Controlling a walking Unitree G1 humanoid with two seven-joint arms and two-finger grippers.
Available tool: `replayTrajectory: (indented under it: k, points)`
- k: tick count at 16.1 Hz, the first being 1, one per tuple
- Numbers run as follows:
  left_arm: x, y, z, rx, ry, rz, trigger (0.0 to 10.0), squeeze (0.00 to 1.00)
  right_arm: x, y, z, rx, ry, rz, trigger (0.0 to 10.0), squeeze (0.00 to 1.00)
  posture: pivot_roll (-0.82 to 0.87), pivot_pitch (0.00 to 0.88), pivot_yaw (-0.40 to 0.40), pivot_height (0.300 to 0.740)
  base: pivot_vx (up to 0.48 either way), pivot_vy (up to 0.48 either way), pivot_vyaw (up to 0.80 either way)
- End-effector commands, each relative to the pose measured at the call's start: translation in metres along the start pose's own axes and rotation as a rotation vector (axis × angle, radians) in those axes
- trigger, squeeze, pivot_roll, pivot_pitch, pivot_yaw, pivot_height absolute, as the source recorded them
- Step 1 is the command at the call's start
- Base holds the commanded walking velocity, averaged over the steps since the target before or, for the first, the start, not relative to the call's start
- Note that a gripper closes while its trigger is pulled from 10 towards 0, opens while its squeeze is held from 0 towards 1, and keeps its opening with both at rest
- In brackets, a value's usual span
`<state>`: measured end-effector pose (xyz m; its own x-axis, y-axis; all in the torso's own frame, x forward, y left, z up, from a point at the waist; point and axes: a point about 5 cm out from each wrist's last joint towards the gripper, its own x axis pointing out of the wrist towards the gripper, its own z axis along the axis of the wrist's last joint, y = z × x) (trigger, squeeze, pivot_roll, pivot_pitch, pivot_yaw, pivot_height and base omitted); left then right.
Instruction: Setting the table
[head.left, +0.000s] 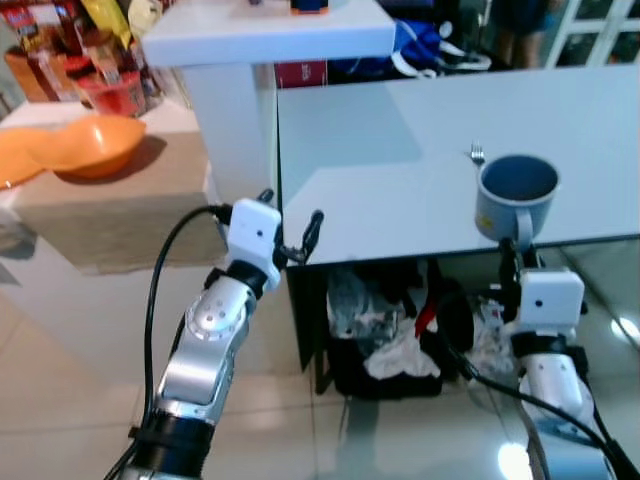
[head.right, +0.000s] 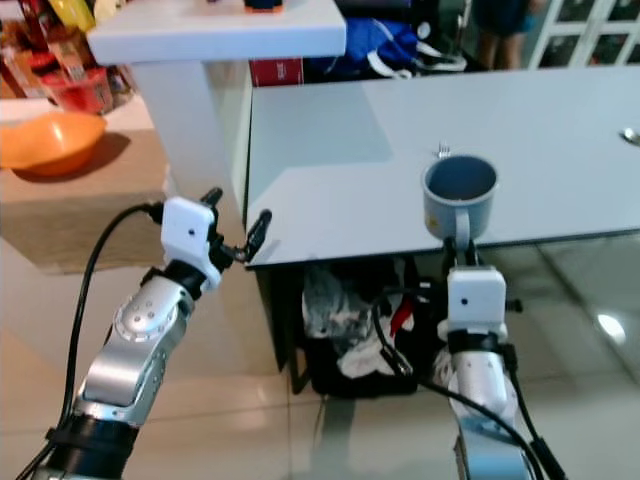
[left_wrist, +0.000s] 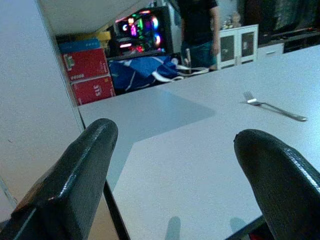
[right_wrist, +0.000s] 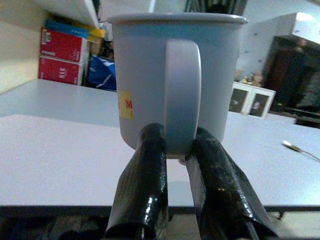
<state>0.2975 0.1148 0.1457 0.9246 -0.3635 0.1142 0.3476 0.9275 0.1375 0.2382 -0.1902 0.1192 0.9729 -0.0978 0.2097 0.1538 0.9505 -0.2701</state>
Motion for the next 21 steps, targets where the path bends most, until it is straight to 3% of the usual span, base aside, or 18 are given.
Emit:
replayTrajectory:
  k: [1,16,21]
  points:
    - [-0.0003,0.0052,-0.0026,0.007,0.017,0.028,10.0,0.00,0.0017,0.0040,0.0054,0.002,-0.026,0.020,0.0,0.00,-0.06,0.000,0.048,0.740,0.319,-0.352,0.00]
    - [0.0035,0.0025,-0.0030,0.032,0.015,0.032,10.0,0.00,0.0037,0.0029,0.0025,-0.010,-0.013,0.022,0.0,0.00,-0.07,0.000,0.048,0.740,0.299,-0.372,0.00]
    - [0.0030,-0.0006,-0.0041,0.007,0.019,0.030,10.0,0.00,0.0037,0.0021,0.0015,-0.009,-0.010,0.023,0.0,0.00,-0.07,0.000,0.049,0.740,0.300,-0.371,0.00]
